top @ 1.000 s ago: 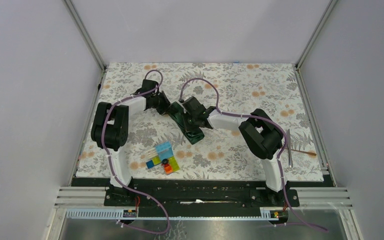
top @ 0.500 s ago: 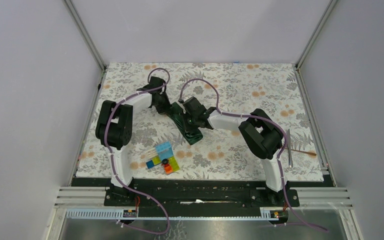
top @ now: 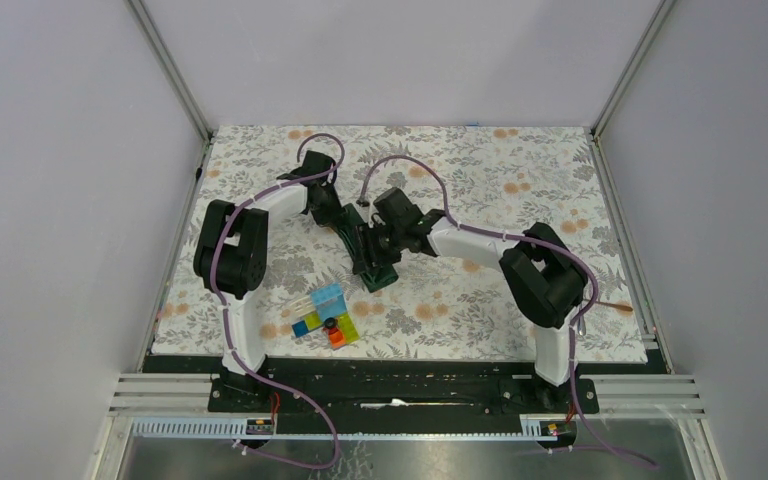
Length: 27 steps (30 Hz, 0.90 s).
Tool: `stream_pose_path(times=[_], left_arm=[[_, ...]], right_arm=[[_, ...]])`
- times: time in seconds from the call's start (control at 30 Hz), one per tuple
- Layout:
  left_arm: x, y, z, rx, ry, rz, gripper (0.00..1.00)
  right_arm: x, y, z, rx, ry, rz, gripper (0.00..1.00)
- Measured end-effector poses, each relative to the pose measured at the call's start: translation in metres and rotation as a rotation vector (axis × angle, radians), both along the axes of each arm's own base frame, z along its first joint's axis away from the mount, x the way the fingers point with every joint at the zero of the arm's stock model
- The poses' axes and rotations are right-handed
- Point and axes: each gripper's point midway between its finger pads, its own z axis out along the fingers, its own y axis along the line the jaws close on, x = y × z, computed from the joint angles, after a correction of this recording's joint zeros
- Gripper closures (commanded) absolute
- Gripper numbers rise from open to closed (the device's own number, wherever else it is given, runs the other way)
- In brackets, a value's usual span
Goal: Fold the napkin into a case and place the utensils inside
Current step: Smooth out the smaller rectangle-folded napkin at the center of the board, then pick up the smaller rectangle-folded napkin from the center of the board.
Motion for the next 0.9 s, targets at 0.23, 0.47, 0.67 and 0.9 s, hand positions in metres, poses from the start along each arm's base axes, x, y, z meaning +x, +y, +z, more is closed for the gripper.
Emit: stream_pose_path(times=[0.23, 0.47, 0.67, 0.9], left_arm=[[0.001, 0.001, 0.0, 0.008, -0.008, -0.001, 1.0], [0.001, 0.001, 0.0, 0.009, -0.01, -0.002, 1.0], [0.001, 0.001, 0.001, 0.008, -0.01, -0.002, 1.0], [0.001, 0.001, 0.001, 0.008, -0.01, -0.002, 1.0]], right_arm=[[0.036, 0.008, 0.037, 0.093, -0.032, -0.058, 0.59], [0.06, 0.023, 0.019, 0.118, -0.061, -0.078, 0.45], [0.036, 0.016, -0.028, -0.052, -0.16, -0.006, 0.39], [0.028, 0.024, -0.035, -0.179, -0.357, 0.051, 0.37]])
